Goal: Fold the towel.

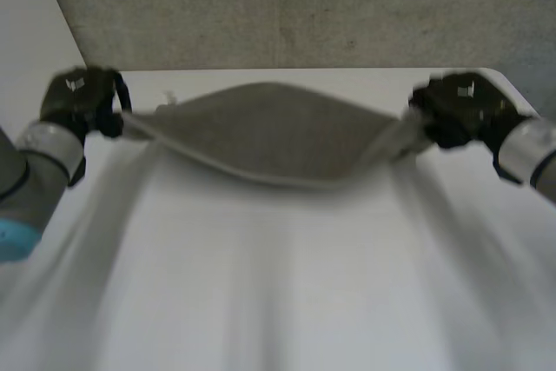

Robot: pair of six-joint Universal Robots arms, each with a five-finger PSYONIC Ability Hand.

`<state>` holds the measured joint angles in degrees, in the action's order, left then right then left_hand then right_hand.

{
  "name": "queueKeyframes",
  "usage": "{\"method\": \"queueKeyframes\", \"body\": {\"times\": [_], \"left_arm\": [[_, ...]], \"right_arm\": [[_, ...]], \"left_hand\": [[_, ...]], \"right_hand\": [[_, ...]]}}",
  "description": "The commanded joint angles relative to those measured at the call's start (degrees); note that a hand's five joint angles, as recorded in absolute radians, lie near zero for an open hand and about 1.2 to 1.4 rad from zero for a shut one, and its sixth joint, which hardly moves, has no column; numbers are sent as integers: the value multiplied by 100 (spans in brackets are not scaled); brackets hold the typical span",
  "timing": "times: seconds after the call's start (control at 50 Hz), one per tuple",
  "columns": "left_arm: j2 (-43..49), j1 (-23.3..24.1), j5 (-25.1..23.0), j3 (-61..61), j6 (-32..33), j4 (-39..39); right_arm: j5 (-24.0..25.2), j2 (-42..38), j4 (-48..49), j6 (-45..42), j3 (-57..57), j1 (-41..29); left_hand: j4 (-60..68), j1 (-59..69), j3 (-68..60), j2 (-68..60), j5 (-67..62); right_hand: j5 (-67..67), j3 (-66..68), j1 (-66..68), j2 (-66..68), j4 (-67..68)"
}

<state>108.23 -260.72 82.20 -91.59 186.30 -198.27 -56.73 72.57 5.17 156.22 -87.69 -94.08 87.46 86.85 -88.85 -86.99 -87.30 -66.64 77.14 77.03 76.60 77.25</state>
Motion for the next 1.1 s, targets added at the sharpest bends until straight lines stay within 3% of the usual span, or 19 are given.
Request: {"method": "queueKeyframes", "body": {"times": [0.02, 0.1, 0.14, 0.24, 0.28, 0.32, 0.52, 0.66, 0.7, 0.74, 0.98, 1.1], "left_arm": [[-293, -111, -503, -1334, 774, -63], [-302, -102, -503, -1458, 996, -72], [-320, -111, -503, -1467, 1031, -72], [-355, -111, -495, -1441, 1040, -72], [-390, -111, -495, -1441, 1031, -72], [-408, -111, -495, -1441, 1031, -72], [-425, -111, -503, -1467, 1031, -72], [-408, -128, -503, -1484, 1022, -80], [-399, -137, -503, -1485, 1022, -80], [-399, -137, -503, -1485, 1022, -80], [-390, -207, -503, -1449, 1022, -80], [-390, -207, -503, -1449, 1022, -80]], "right_arm": [[-31, -102, -25, -1198, -1250, 478], [-22, -261, -86, -1226, -1383, 505], [39, -261, -113, -1217, -1479, 558], [74, -182, -104, -1208, -1593, 575], [170, 10, -43, -1199, -1786, 575], [249, 29, -25, -1225, -1865, 584], [742, 64, -7, -1427, -2200, 602], [707, 108, -7, -1876, -2393, 593], [690, 82, 1, -2051, -2437, 593], [690, 64, 1, -2121, -2437, 602], [566, 20, -16, -2500, -2437, 839], [276, 90, -7, -2518, -2437, 822]], "left_hand": [[-746, -685, 885, 699, 1730], [-746, -685, 885, 699, 1730], [-746, -685, 885, 699, 1730], [-746, -685, 885, 699, 1730], [-746, -685, 885, 699, 1730], [-746, -685, 885, 699, 1730], [-746, -685, 885, 699, 1730], [-746, -685, 885, 699, 1730], [-746, -685, 885, 699, 1730], [-746, -685, 885, 699, 1730], [-746, -685, 885, 699, 1730], [-746, -685, 885, 699, 1730]], "right_hand": [[175, -225, -213, -170, -235], [785, -835, -824, -781, -846], [2426, -2476, -2465, -2422, -2487], [3325, -3375, -3364, -3321, -3386], [4816, -4866, -4854, -4811, -4877], [5006, -5056, -5044, -5001, -5066], [4857, -4907, -4895, -4852, -4917], [4082, -4132, -4121, -4078, -4143], [2744, -2794, -2782, -2739, -2804], [2387, -2437, -2425, -2382, -2448], [2568, -2619, -2607, -2564, -2629], [2215, -2265, -2253, -2210, -2276]]}}
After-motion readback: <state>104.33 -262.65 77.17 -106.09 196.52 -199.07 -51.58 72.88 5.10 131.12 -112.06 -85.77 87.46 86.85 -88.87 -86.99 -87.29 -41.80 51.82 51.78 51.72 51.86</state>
